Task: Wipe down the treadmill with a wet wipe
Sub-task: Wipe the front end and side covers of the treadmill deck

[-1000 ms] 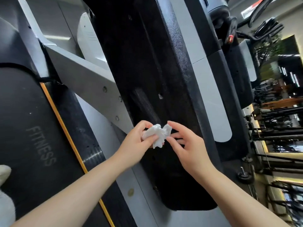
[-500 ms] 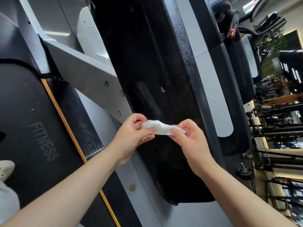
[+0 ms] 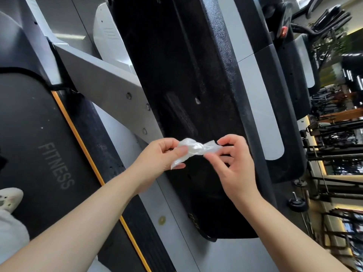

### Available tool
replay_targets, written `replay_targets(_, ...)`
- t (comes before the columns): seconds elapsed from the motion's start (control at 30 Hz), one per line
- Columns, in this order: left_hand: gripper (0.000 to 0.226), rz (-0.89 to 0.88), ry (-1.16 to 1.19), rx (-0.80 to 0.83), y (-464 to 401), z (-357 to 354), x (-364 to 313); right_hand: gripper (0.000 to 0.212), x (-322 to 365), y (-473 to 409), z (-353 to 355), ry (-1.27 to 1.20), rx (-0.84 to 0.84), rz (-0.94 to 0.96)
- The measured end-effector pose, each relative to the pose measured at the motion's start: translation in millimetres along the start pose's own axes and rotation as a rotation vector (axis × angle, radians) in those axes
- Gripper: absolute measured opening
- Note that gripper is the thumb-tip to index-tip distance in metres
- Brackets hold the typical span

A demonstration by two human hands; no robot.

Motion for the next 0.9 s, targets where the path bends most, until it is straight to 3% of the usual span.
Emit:
replay_targets(0.07,0.020,-0.008,-0.016,0.019,-1,-4,-2,0.031,-5,1,-5,0.153,0.103,0.161)
replay_targets(0.13,0.026,-0.001,-0.058,0.059,-2,-6,-5,0.022,-9,0,-11,0.172,0.139,0.190)
replay_targets(0.23,0.036,0.028,-0.164,0.088,0,2,-6,0.009,-10,-3,-12,0.013,0.105,0.079)
replay_targets(0.33,0.017,0.077,-0.210,0.094,1,16,-6,0.012,-9,-2,-6,-0.220,0.115,-0.065)
replay_targets(0.5,0.014,0.074,0.161,0.078,2,18,3,0.014,-4,5,-10,-0.372,0.101,-0.158)
replay_targets(0.57,0.019,0.109,0.109,-0.012,-1,17,8,0.014,-2,6,-13,-0.377,0.094,-0.162)
replay_targets(0.67,0.029,0.104,-0.205,-0.324,-8,28,18,0.016,0,6,-12,-0.342,0.075,-0.184)
replay_targets(0.73,0.029,0.006,-0.223,-0.549,-6,38,15,0.014,-2,6,-8,-0.333,0.063,-0.199)
replay_targets(0.77,0.025,-0.087,-0.232,-0.587,-4,39,12,0.013,-4,6,-6,-0.330,0.063,-0.203)
replay_targets(0.83,0.010,-0.268,-0.332,-0.382,0,27,-3,0.013,-5,6,-4,-0.302,0.090,-0.198)
replay_targets(0.9,0.027,-0.291,-0.568,-0.053,-2,6,-11,0.014,-4,5,-5,-0.255,0.133,-0.175)
Point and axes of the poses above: each hand's wrist, its own y-axis away from the middle knuckle, its own z-axis out of the back of the hand, x = y × z, the point moved 1 cm from there along -y, towards the middle knuckle, and after that the axes turned 13 degrees about x, right-handed, at the moved point
